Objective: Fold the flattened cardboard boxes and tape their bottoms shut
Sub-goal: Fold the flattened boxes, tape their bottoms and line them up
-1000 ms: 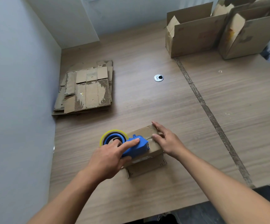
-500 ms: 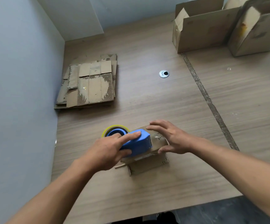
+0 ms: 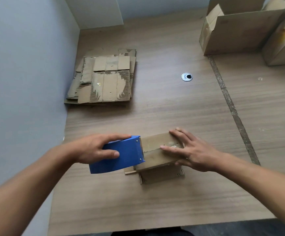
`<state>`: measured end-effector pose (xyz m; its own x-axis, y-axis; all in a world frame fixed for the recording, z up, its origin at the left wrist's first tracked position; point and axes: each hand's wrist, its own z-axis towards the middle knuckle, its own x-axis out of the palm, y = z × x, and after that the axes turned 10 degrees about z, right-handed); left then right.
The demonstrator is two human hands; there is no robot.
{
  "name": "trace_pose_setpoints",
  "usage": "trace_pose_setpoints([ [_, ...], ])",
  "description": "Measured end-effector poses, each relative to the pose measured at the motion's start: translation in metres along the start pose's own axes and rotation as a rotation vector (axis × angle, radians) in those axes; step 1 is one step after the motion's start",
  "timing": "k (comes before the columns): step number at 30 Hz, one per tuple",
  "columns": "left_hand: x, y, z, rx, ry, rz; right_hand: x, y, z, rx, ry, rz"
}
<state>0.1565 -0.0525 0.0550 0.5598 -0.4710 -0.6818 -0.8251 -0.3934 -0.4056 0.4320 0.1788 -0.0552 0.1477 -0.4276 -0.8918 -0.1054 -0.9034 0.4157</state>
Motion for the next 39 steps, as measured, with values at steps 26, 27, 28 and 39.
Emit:
trace_pose_setpoints([
  [26,-0.014,0.005,-0.005,-0.014,0.078,-0.22,-0.018,0.021,0.002,0.224,0.216,0.014],
  [27,-0.017,0.005,-0.007,-0.009,0.078,-0.276,-0.018,0.021,0.002,0.228,0.216,0.016],
  [28,-0.02,0.005,-0.009,0.0,0.084,-0.316,-0.018,0.022,0.003,0.229,0.213,0.008],
  [39,-0.008,0.017,-0.004,-0.052,0.151,-0.245,-0.019,0.032,0.002,0.257,0.218,-0.119],
])
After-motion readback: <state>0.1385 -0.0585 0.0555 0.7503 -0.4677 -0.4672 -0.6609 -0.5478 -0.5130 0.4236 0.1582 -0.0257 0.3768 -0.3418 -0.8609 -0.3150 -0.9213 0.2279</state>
